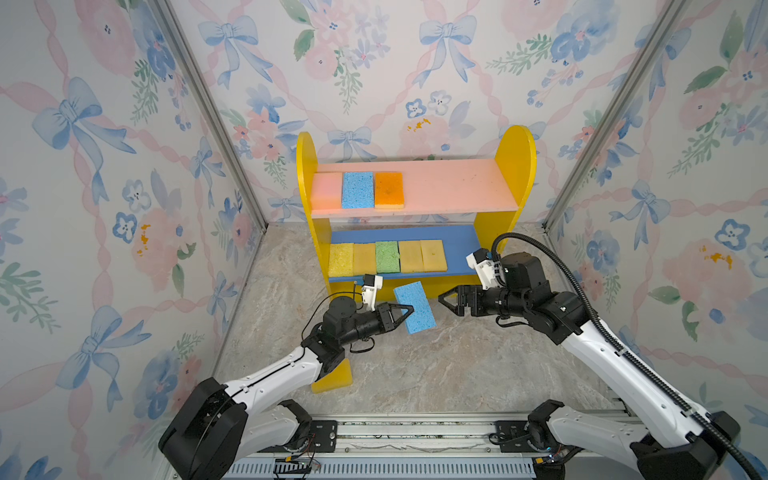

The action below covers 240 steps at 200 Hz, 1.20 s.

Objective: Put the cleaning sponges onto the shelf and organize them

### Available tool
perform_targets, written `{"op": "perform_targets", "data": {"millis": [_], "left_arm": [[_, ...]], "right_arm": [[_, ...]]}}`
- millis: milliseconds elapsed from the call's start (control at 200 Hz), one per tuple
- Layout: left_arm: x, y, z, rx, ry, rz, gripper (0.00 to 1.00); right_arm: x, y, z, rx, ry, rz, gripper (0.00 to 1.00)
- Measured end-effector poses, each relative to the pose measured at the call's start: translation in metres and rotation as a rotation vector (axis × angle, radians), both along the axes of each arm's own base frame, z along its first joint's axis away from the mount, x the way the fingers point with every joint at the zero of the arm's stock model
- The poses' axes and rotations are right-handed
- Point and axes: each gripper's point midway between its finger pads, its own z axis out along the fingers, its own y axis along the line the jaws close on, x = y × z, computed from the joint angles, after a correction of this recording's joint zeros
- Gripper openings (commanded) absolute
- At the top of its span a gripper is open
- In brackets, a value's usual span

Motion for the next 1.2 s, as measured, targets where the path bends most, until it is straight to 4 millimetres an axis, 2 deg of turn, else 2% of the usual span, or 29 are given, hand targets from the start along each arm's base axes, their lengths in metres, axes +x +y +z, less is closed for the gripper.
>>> {"op": "perform_targets", "data": {"millis": [200, 420, 575, 695, 860, 1050, 1200], "left_arm": [[0.008, 0.016, 0.001, -0.033, 0.028, 0.056, 0.03], [0.016, 0.041, -0.019, -0.05, 0.107, 0.134, 0.03], [0.021, 0.055, -0.028, -0.061, 0.138, 0.168, 0.03], [0.023, 0.065, -0.036, -0.064, 0.16, 0.184, 0.04], [0.028, 0.08, -0.038, -0.079, 0.16, 0.201, 0.03], [0.034, 0.104, -0.042, -0.109, 0.168, 0.231, 0.02], [0.039, 0.123, -0.036, -0.132, 0.156, 0.244, 0.02]], "right_arm": [[0.014, -0.015, -0.002, 0.049, 0.008, -0.109, 0.97], [0.028, -0.028, -0.011, 0.123, 0.059, -0.225, 0.97], [0.033, -0.026, -0.018, 0.173, 0.098, -0.266, 0.97], [0.036, -0.022, -0.03, 0.204, 0.148, -0.29, 0.97], [0.034, -0.007, -0.044, 0.2, 0.204, -0.283, 0.97], [0.024, 0.025, -0.059, 0.158, 0.249, -0.222, 0.97], [0.02, 0.054, -0.061, 0.135, 0.254, -0.174, 0.97]]}}
